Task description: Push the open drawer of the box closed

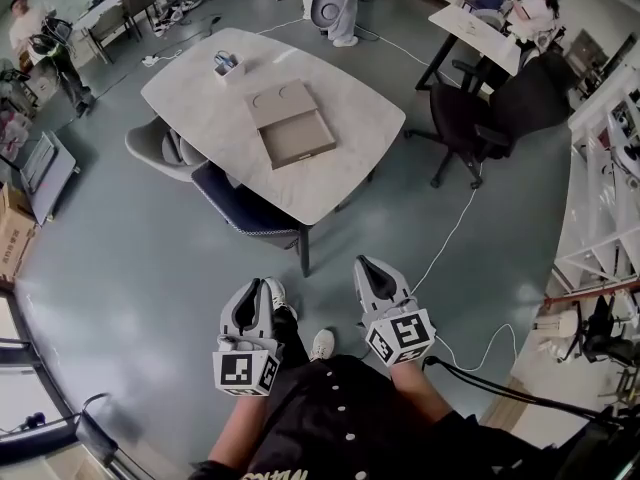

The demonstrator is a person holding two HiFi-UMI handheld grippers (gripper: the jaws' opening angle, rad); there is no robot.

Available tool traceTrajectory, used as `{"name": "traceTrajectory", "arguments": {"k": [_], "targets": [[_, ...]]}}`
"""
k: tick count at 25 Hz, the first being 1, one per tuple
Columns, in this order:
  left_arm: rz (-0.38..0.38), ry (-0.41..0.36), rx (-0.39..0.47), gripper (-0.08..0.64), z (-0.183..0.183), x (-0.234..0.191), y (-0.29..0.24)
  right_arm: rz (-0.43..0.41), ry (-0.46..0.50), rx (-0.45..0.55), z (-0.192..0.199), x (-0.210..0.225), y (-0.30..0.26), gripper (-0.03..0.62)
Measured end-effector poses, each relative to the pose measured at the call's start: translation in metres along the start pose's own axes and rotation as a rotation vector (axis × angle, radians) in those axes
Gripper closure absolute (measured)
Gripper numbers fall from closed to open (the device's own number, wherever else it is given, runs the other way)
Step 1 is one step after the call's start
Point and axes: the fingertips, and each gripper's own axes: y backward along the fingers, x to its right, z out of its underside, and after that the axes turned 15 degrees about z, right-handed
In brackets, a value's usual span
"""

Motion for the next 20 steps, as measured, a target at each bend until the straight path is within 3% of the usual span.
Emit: {"name": "traceTrajectory", "arguments": {"k": [20], "targets": [[0.060, 0.006, 0.054, 0.518, -0.046, -0.137, -0.134, 0.055, 0.030, 0.042, -0.052, 0.005, -0.183, 0.595]]}}
